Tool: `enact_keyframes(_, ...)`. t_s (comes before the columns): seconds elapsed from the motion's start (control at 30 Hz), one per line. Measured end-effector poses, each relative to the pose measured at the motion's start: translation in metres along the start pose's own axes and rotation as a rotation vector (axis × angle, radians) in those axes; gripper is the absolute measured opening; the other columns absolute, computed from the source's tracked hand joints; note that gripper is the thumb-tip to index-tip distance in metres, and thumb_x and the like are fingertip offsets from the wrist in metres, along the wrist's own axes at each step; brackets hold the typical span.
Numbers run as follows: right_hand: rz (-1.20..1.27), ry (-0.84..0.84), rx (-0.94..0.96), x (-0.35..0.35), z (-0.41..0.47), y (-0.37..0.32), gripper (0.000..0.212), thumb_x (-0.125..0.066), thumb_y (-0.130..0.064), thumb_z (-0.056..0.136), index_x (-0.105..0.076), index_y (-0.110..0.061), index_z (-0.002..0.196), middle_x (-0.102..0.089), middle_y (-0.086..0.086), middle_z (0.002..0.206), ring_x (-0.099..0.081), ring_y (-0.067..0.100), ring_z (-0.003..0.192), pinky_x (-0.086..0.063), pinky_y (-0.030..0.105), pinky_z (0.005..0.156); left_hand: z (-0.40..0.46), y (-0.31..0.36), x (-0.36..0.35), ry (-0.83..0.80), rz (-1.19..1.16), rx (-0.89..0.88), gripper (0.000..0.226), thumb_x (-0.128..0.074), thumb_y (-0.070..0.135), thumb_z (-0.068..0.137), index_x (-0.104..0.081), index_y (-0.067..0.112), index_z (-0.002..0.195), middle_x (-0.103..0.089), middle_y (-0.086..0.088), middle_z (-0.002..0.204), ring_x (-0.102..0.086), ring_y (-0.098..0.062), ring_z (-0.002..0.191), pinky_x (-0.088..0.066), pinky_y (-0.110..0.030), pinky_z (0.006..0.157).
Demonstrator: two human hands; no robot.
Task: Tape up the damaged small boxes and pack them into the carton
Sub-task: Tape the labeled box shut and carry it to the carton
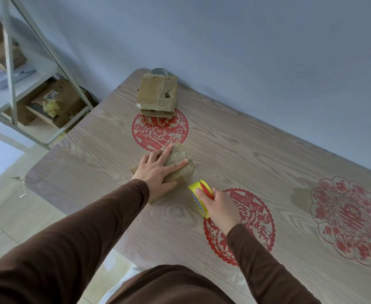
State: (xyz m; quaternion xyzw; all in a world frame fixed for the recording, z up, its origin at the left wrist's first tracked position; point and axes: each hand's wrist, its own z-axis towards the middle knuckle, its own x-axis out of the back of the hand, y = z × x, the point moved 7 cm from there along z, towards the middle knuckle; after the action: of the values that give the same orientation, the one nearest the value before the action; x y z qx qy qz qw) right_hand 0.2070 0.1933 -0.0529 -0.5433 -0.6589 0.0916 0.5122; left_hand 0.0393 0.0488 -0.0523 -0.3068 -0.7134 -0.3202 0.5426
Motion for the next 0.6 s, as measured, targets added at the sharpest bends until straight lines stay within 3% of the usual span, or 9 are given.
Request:
enact_keyframes(0.07, -0.066, 0.004, -0.019, -0.004, 0.007, 0.0, 0.052, -0.047, -0.069, 0.094, -0.058, -0.021, 0.076, -0.059, -0.005, 0.067, -0.058, 0.013, 0.06, -0.041, 0.031, 0.056, 0.0, 0.0, 0.0, 0.003, 0.015, -0.002, 0.077, -0.044, 0.067, 0.088, 0.007, 0.069, 0.145, 0.006, -0.005, 0.168, -0.018, -0.038, 0.144, -0.025, -0.054, 0.114)
enact_keyframes(0.17, -0.128, -0.025, -0.083, -0.013, 0.011, 0.014, 0.054, -0.047, -0.068, 0.092, -0.054, -0.021, 0.068, -0.05, -0.006, 0.057, -0.049, 0.014, 0.051, -0.039, 0.031, 0.054, 0.001, -0.002, 0.0, 0.0, 0.026, 0.002, 0.077, -0.043, 0.067, 0.089, 0.01, 0.068, 0.145, 0.008, -0.005, 0.168, -0.018, -0.038, 0.144, -0.023, -0.054, 0.116)
enact_keyframes(0.3, 0.034, -0.007, -0.105, -0.03, 0.001, 0.031, 0.056, -0.048, -0.075, 0.088, -0.06, -0.022, 0.078, -0.057, -0.007, 0.067, -0.055, 0.012, 0.06, -0.043, 0.033, 0.061, 0.006, -0.006, 0.002, -0.019, 0.083, -0.063, 0.078, -0.041, 0.065, 0.091, 0.014, 0.065, 0.146, 0.012, -0.004, 0.168, -0.014, -0.038, 0.146, -0.019, -0.054, 0.119)
enact_keyframes(0.4, 0.26, -0.073, -0.111, -0.056, -0.012, 0.023, 0.042, -0.051, -0.057, 0.098, -0.057, -0.02, 0.079, -0.053, -0.004, 0.073, -0.05, 0.011, 0.066, -0.04, 0.032, 0.068, 0.011, -0.014, 0.003, -0.042, 0.133, -0.153, 0.08, -0.042, 0.063, 0.092, 0.016, 0.063, 0.147, 0.018, -0.003, 0.167, 0.003, -0.037, 0.153, -0.005, -0.055, 0.123)
enact_keyframes(0.5, 0.478, -0.135, -0.13, -0.079, -0.017, 0.013, 0.037, -0.054, -0.045, 0.101, -0.066, -0.011, 0.107, -0.067, 0.009, 0.096, -0.062, 0.023, 0.085, -0.049, 0.038, 0.082, 0.01, -0.02, 0.004, -0.035, 0.217, -0.158, 0.086, -0.047, 0.055, 0.095, 0.021, 0.058, 0.148, 0.019, -0.006, 0.167, 0.015, -0.033, 0.154, 0.008, -0.056, 0.122)
enact_keyframes(0.57, 0.542, -0.142, -0.151, -0.084, -0.019, 0.01, 0.031, -0.053, -0.042, 0.102, -0.065, -0.014, 0.112, -0.07, 0.009, 0.108, -0.066, 0.024, 0.095, -0.052, 0.036, 0.087, -0.006, -0.019, 0.009, 0.062, 0.152, -0.064, 0.091, -0.056, 0.044, 0.093, 0.01, 0.051, 0.155, 0.008, -0.008, 0.169, 0.009, -0.031, 0.155, 0.0, -0.056, 0.124)
enact_keyframes(0.6, 0.56, -0.146, -0.166, -0.085, -0.02, 0.009, 0.024, -0.052, -0.037, 0.104, -0.063, -0.018, 0.112, -0.07, 0.004, 0.107, -0.066, 0.015, 0.089, -0.052, 0.028, 0.079, -0.019, -0.014, 0.013, 0.167, 0.038, -0.011, 0.088, -0.06, 0.039, 0.089, -0.006, 0.044, 0.158, -0.007, -0.011, 0.168, -0.004, -0.032, 0.155, -0.011, -0.054, 0.124)
